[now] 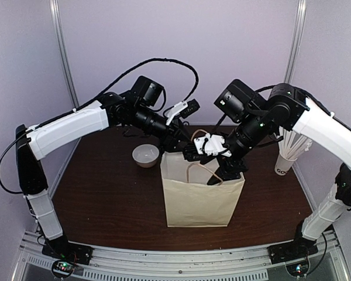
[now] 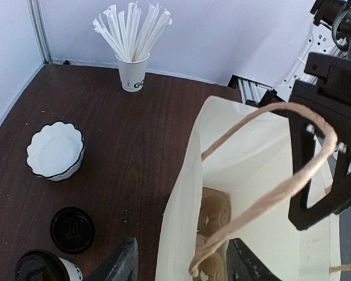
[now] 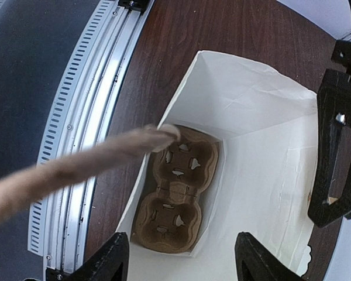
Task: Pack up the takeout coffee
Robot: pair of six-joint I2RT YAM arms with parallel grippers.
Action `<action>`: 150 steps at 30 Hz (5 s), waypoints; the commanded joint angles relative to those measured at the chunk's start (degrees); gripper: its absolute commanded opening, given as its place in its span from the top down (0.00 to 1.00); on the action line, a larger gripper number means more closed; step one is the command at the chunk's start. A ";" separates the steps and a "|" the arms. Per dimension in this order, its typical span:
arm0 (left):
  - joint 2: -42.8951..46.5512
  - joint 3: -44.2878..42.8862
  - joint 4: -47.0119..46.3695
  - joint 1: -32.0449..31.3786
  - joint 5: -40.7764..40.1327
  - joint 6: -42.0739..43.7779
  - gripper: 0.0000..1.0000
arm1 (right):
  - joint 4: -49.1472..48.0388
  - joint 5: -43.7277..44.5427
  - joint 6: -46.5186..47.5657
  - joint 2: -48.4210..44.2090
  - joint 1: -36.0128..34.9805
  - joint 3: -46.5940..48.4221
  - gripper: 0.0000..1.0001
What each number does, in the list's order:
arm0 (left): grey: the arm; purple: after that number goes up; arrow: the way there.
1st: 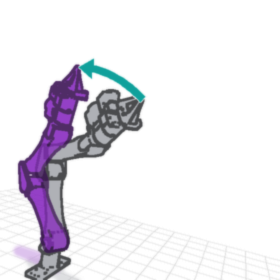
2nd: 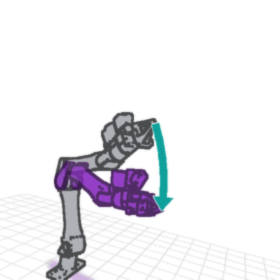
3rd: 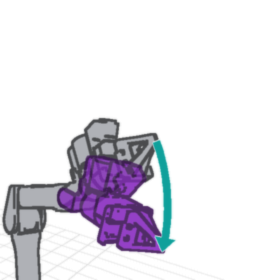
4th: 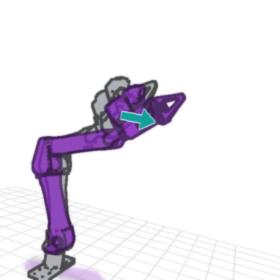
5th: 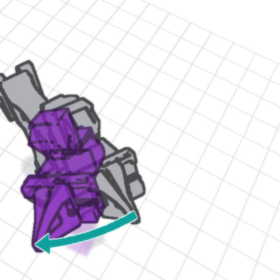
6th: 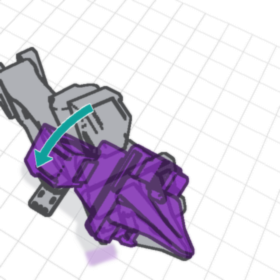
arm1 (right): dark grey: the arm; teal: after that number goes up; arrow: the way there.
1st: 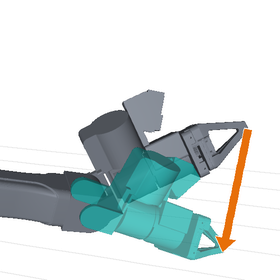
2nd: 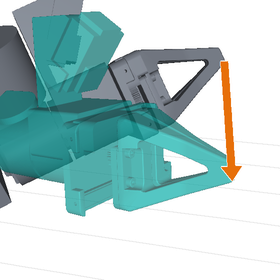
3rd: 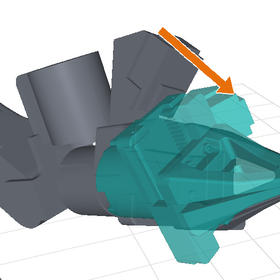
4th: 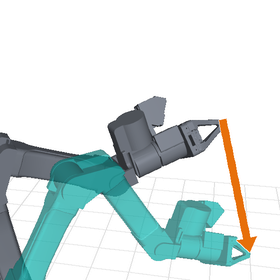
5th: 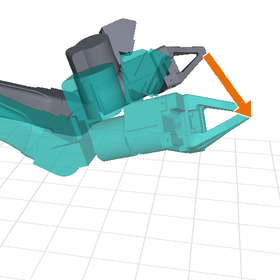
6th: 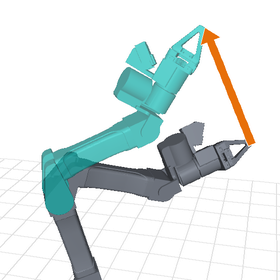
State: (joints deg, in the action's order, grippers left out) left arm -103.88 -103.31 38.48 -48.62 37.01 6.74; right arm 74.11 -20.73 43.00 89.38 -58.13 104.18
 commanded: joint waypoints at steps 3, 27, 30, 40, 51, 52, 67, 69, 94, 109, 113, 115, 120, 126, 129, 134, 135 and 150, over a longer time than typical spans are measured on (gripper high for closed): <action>-5.10 -8.28 2.76 -1.19 1.70 0.32 0.77 | 2.84 1.92 1.49 -1.63 0.57 4.06 0.35; 10.23 5.64 0.22 -1.97 -14.49 4.42 1.00 | 0.94 -9.26 1.44 -10.14 22.88 0.70 0.35; 12.53 11.23 -1.24 -4.55 -17.01 4.65 1.00 | -0.36 -10.09 1.13 -10.41 23.45 -2.08 0.35; 24.43 25.06 -7.17 -12.10 -22.31 -0.24 1.00 | -1.27 -11.52 0.70 -8.70 23.96 -3.90 0.35; 28.44 30.32 -11.01 -12.68 -23.56 -2.51 1.00 | -1.52 -12.93 0.00 -6.95 23.96 -3.49 0.35; 28.54 29.86 -11.19 -12.72 -23.85 -2.79 1.00 | -1.76 -12.72 -0.13 -6.94 23.94 -3.58 0.35; 27.29 15.37 2.81 -2.09 -19.78 -11.23 1.00 | -8.87 -6.79 -8.60 -2.46 29.46 -4.68 0.38; 27.61 16.04 4.10 1.39 -16.19 -12.97 1.00 | -9.75 -7.03 -8.72 -2.02 29.40 -5.52 0.38; 40.24 30.53 14.72 15.87 -36.14 -12.97 1.00 | -13.08 -6.34 -16.08 14.54 23.97 7.20 0.38; 40.21 26.78 16.04 19.39 -45.21 -11.75 1.00 | -14.94 -5.00 -16.68 11.94 23.99 3.90 0.38; 40.10 25.71 16.02 19.61 -47.52 -12.17 1.00 | -15.46 -4.70 -16.58 11.18 23.94 2.74 0.38; 39.84 25.95 15.44 19.70 -48.37 -12.71 1.00 | -15.49 -4.99 -16.71 11.14 23.94 2.76 0.38; 38.03 25.90 16.35 19.79 -51.76 -13.74 1.00 | -15.33 -4.85 -16.81 11.09 23.95 2.82 0.38; 38.77 20.18 19.49 19.88 -55.05 -14.48 0.44 | -14.13 -6.31 -16.75 9.59 24.01 2.61 0.38; 41.61 14.77 20.18 19.88 -55.42 -13.81 0.37 | -13.13 -7.73 -16.43 7.55 24.23 2.02 0.37; 42.46 5.94 19.11 19.23 -44.71 -14.89 0.34 | -16.49 -6.50 -18.19 3.71 25.89 -3.05 0.37; 41.91 5.25 18.36 18.81 -41.67 -15.32 0.34 | -17.40 -6.04 -18.54 3.13 26.43 -4.17 0.37; 6.67 -9.66 12.32 -13.12 -51.64 -7.92 0.31 | -22.79 -5.49 -22.42 -2.09 34.49 -11.46 0.36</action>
State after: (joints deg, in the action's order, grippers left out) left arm -90.56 -111.28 54.15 -59.18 -11.57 -2.79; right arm 54.24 -26.79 22.46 90.39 -25.12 94.32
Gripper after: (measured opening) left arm 0.688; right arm 0.634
